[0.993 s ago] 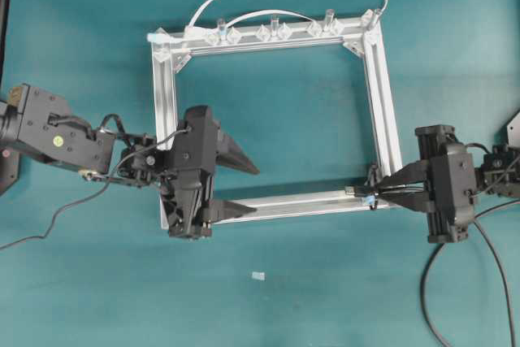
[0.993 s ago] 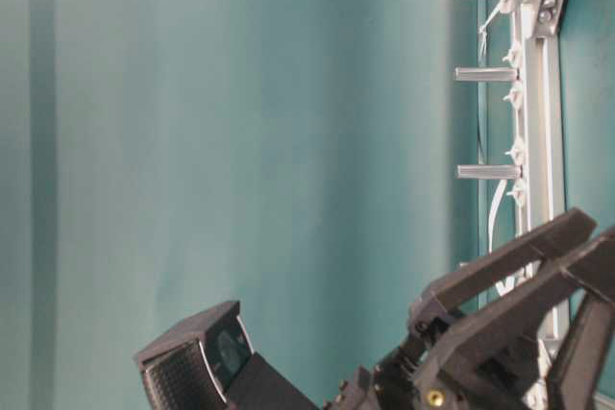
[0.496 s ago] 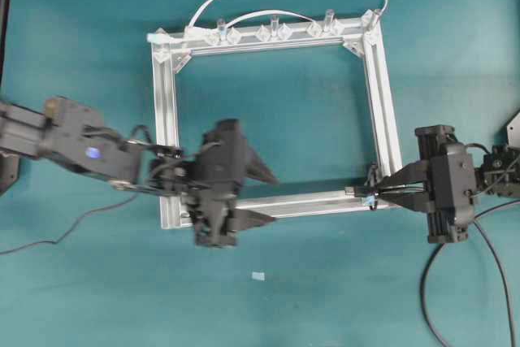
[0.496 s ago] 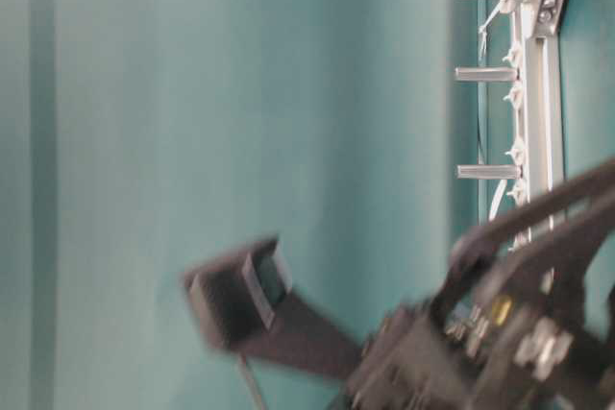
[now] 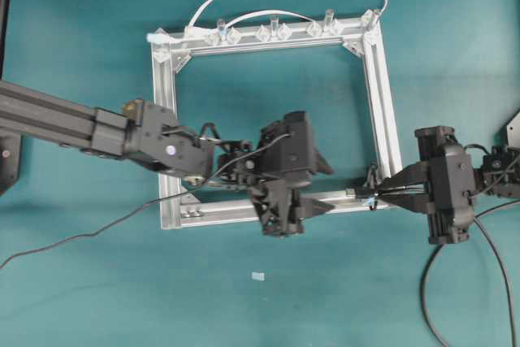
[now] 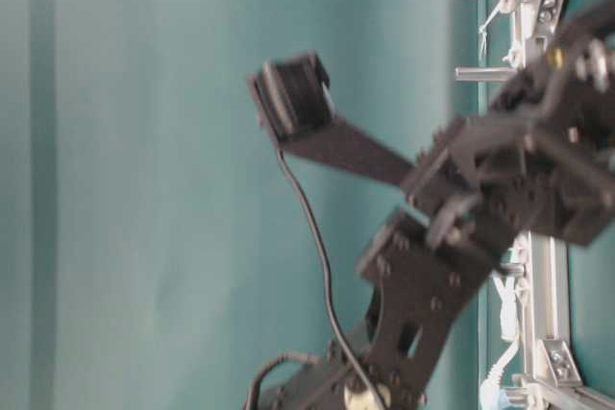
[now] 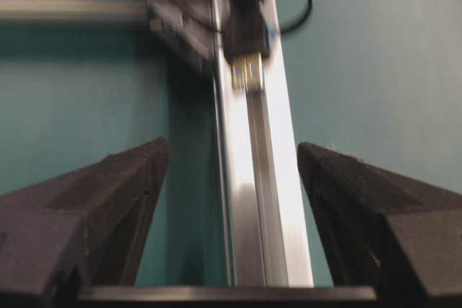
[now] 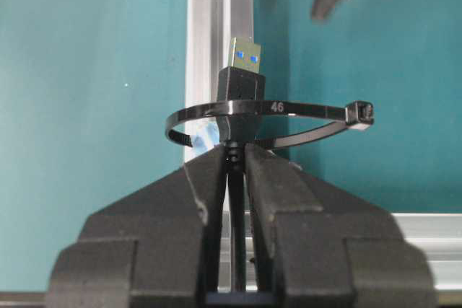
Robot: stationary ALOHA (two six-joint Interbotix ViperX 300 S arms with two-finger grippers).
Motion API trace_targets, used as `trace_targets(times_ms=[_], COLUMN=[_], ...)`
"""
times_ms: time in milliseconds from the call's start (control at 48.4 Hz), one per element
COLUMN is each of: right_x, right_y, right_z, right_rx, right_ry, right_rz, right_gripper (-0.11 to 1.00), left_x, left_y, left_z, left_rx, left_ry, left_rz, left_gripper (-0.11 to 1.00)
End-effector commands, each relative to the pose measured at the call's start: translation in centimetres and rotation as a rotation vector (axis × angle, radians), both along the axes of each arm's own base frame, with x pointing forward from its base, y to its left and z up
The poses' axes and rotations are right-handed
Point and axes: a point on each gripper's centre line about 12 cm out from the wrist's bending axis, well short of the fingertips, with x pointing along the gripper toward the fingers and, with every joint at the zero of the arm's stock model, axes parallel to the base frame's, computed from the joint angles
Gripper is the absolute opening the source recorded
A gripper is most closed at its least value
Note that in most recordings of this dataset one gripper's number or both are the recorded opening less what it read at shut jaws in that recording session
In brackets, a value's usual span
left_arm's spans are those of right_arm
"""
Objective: Insert the wire through the string loop located on the right side.
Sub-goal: 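Move the left gripper to the plug tip beyond the loop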
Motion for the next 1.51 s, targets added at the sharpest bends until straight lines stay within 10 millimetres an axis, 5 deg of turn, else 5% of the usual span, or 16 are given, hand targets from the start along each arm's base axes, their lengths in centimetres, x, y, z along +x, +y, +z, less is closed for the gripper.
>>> trace_targets(times_ms=[0, 744, 848, 972, 1344, 1489], right_x=[0.4, 0.5, 0.5, 0.5, 0.4, 0.3], right_y=[0.1, 0.1, 0.1, 0.1, 0.1, 0.1], right_z=[0.4, 0.6, 0.6, 0.6, 0.5, 0.4], right_rx=[0.004, 0.002, 0.002, 0.003, 0.002, 0.0], right_ry=[-0.019, -0.027, -0.027, -0.026, -0.023, -0.019], right_rz=[-0.002, -0.002, -0.002, -0.001, -0.002, 0.0], right_gripper=[0.12, 0.12, 0.12, 0.12, 0.12, 0.12], left_x=[1.4, 5.1, 4.8, 4.4, 4.1, 4.2], left_y=[0.0, -0.4, -0.4, -0.3, -0.4, -0.4], left_z=[1.6, 1.1, 1.1, 1.6, 2.0, 2.1], left_rx=[-0.002, -0.005, -0.003, -0.002, -0.007, -0.007], left_ry=[-0.048, -0.06, -0.032, -0.018, -0.02, -0.024], left_rz=[0.0, -0.002, -0.004, -0.004, -0.004, -0.004], left_gripper=[0.75, 0.74, 0.64, 0.32, 0.31, 0.2])
